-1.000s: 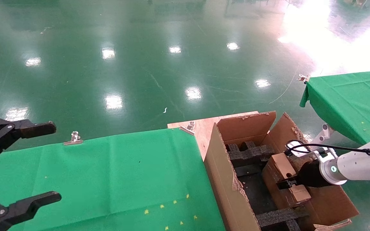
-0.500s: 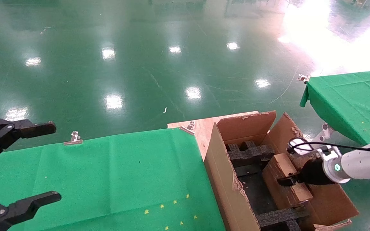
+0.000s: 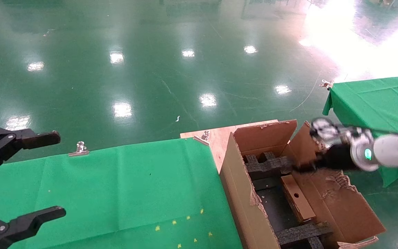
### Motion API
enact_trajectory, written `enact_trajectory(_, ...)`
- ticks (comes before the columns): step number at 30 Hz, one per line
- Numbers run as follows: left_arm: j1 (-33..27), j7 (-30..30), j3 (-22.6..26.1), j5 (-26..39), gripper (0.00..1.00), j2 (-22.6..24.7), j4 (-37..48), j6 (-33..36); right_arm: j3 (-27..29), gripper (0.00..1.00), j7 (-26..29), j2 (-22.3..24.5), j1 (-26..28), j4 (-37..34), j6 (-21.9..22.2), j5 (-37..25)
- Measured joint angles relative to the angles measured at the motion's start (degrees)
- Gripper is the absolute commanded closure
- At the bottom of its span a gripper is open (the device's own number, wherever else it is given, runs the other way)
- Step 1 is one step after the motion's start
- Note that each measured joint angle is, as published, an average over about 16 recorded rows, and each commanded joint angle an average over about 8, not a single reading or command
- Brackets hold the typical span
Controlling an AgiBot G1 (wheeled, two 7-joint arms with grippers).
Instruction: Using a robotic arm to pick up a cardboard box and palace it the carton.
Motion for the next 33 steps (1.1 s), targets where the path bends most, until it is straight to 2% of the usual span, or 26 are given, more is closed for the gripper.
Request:
enact_trajectory(9,0.0,0.0,0.0,-0.01,0.0,0.0,0.0,0.0,4.9,0.0,-4.36,1.37,8.16,9.05,-0.42,2.19)
enact_trajectory(15,0.0,0.01,0.0,-0.02,0.0,-0.01,0.01,-0.01,8.17,0.0,-8.53,2.22,10.92,13.78,-1.57,5.65)
enact_trajectory(24,0.01,0.01,0.0,-0.04,0.0,-0.01,0.02,-0.02,9.89,0.0,-10.97,2.61,11.59,15.67,-2.88,7.76)
enact_trajectory(33,0.01,0.01,0.01,-0.04,0.0,-0.01,0.02,-0.02,14.17,0.0,-12.3,2.12,8.04,15.89,-5.32,8.7)
